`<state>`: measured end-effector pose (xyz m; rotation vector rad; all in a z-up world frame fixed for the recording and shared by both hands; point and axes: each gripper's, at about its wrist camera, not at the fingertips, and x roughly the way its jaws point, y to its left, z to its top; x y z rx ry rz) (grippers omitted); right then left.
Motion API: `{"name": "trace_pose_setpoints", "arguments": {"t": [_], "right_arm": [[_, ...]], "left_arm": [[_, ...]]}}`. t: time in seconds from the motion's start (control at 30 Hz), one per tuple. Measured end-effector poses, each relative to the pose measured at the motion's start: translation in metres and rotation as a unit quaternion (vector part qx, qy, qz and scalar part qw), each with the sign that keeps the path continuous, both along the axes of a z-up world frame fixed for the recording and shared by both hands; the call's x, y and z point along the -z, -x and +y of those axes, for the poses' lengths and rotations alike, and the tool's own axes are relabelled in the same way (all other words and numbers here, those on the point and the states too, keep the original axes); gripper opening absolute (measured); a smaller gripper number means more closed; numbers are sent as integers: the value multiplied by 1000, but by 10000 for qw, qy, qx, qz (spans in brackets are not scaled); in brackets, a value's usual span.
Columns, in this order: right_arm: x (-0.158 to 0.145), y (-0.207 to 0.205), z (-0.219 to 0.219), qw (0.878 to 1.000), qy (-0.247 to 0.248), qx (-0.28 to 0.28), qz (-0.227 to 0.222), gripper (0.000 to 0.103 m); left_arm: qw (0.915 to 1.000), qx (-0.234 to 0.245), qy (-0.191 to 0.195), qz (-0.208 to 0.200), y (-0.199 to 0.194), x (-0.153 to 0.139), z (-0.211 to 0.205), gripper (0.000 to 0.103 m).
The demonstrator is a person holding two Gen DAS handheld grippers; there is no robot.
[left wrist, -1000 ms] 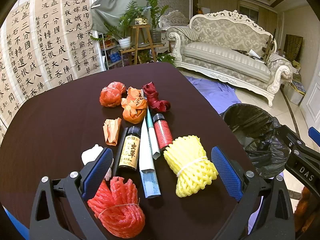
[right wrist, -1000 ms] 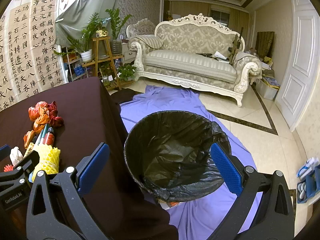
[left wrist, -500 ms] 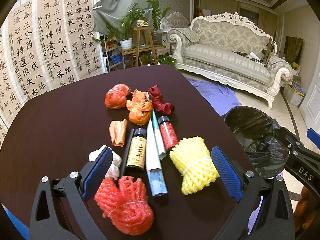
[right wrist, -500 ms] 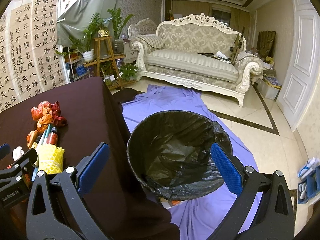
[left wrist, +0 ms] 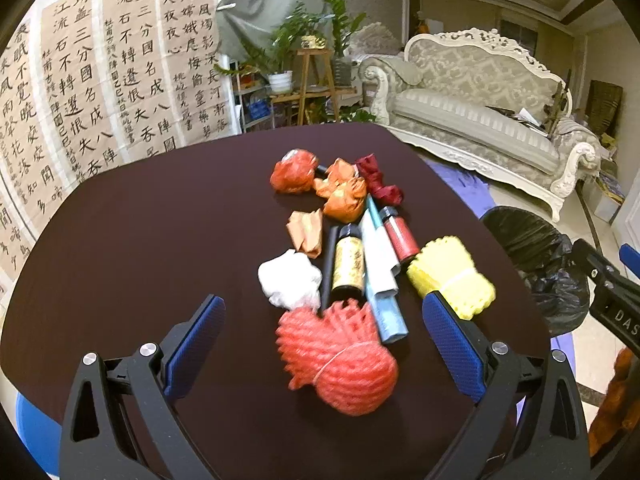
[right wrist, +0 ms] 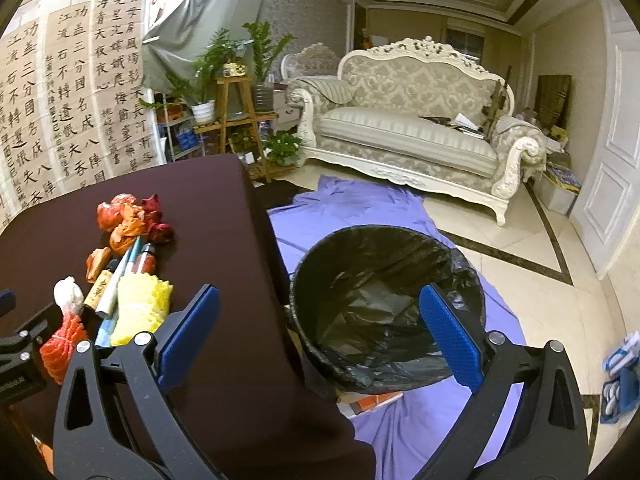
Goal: Collect trash
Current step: 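Grasp the red foam net with the left gripper while the right grasps the yellow foam net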
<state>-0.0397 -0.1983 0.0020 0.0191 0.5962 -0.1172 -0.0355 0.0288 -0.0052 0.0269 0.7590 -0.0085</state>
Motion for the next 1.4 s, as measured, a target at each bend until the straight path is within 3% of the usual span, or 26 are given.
{"name": "trace_pose_setpoints", "arguments": {"t": [0.1,0.2,0.37,0.5,0.53,0.57,0.67,1.03,1.27,1.4], "right_arm": [[-1,2,7,10000,-13,-83,9,97],[0,1,11,9998,-57,-146,105,81],[1,-2,8,9994,-156,-208,228,81],[0,-1,12,9992,-158,-284,232,81],[0,-3,13,9991,-157,-309,242,81],[0,-3,14,9990,-163,-335,250,81],[1,-5,20,9984,-199,-441,299,81],[-1,-12,57,9926,-263,-1114,395,81],[13,-26,84,9878,-112,-1414,638,80],[26,-35,91,9840,-96,-1531,908,66]], "left_arm": [[9999,-25,61,114,-2,4,3,96],[9998,-56,65,180,-2,7,8,96],[9993,112,166,302,3,8,8,96],[9992,228,21,332,4,14,5,95],[9989,235,34,416,2,18,6,87],[9983,271,112,510,0,22,8,69],[9946,405,538,785,-5,30,15,61],[9984,416,351,151,14,5,27,55],[9990,163,403,82,6,3,46,55],[9991,60,409,112,2,7,52,55]]}}
